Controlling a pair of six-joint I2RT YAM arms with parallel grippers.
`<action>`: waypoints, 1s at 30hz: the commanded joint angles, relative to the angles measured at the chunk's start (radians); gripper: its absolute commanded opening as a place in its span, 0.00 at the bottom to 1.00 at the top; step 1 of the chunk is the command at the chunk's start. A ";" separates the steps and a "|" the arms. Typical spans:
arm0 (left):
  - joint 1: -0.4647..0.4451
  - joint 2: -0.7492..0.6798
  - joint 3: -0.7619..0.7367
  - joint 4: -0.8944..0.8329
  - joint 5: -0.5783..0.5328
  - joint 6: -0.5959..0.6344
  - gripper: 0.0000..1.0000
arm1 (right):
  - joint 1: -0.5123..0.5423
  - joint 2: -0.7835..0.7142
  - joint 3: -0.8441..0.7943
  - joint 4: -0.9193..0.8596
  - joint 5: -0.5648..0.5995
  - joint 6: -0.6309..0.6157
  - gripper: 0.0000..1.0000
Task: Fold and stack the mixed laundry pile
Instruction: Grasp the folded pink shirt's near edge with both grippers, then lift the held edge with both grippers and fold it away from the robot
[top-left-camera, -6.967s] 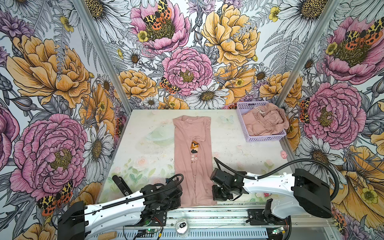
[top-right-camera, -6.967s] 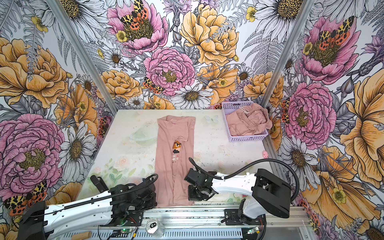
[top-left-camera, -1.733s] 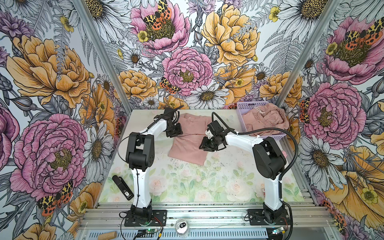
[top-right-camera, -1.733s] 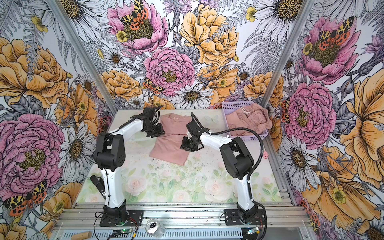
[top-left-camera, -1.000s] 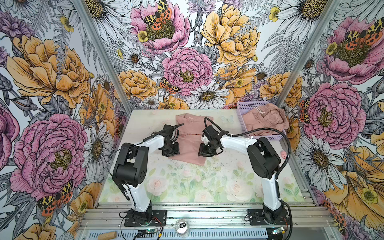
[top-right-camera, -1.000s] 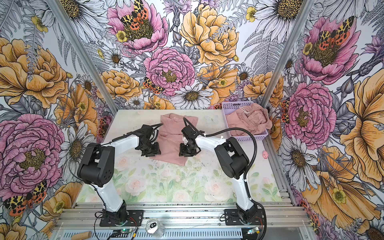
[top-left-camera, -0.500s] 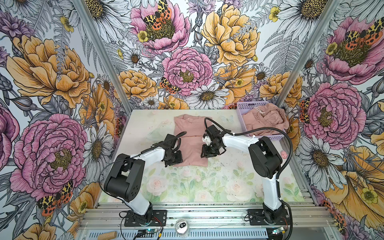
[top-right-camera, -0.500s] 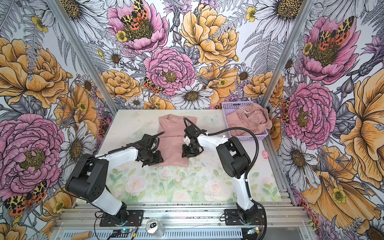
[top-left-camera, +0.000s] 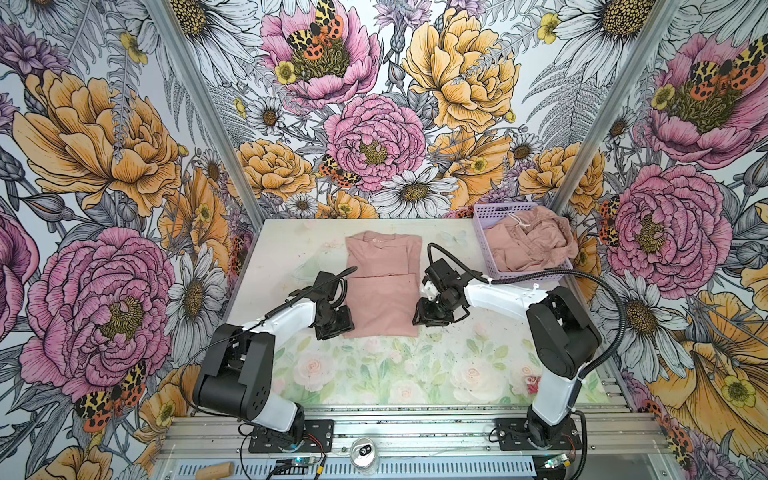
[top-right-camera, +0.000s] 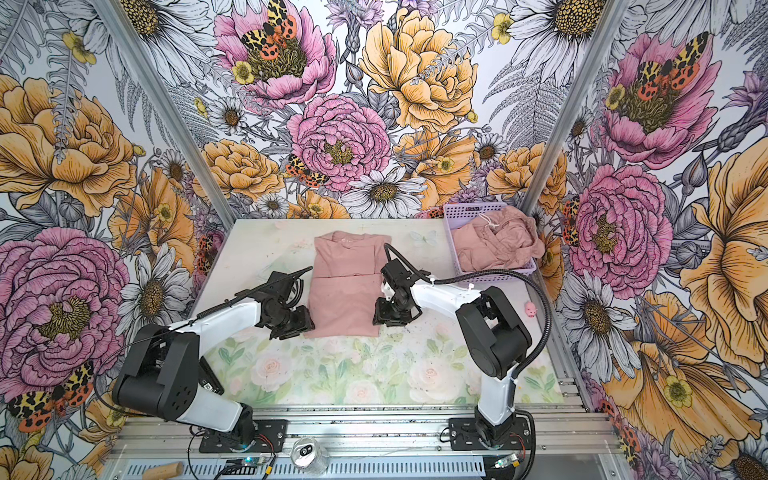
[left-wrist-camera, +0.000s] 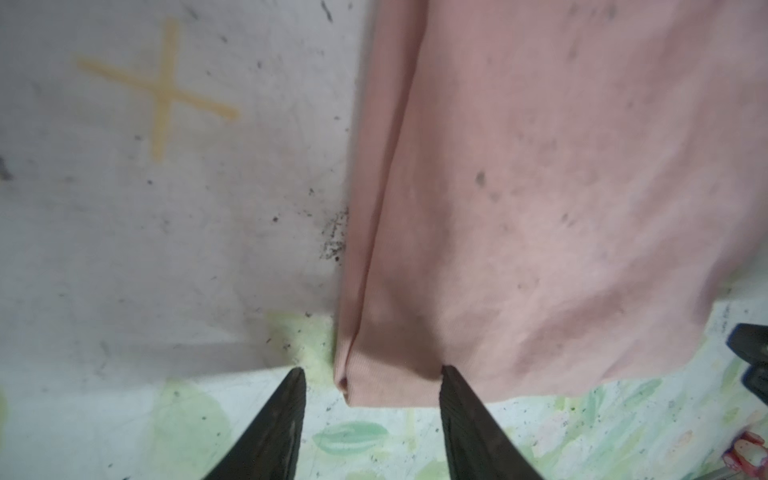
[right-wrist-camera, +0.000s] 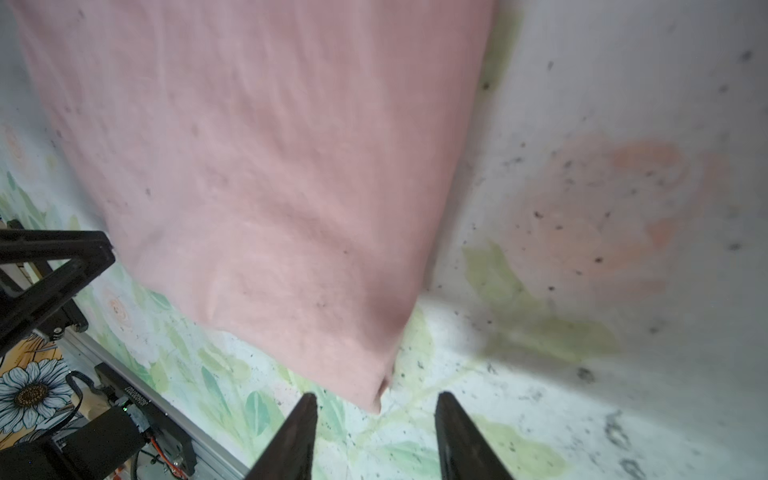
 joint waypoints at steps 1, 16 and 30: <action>-0.018 -0.008 -0.030 0.019 0.033 0.015 0.54 | 0.028 -0.003 -0.043 0.127 -0.011 0.106 0.49; -0.033 0.066 -0.079 0.068 -0.018 -0.036 0.49 | 0.049 0.022 -0.106 0.201 0.043 0.148 0.30; -0.038 0.089 -0.087 0.080 -0.019 -0.039 0.00 | 0.044 0.011 -0.124 0.203 0.034 0.139 0.00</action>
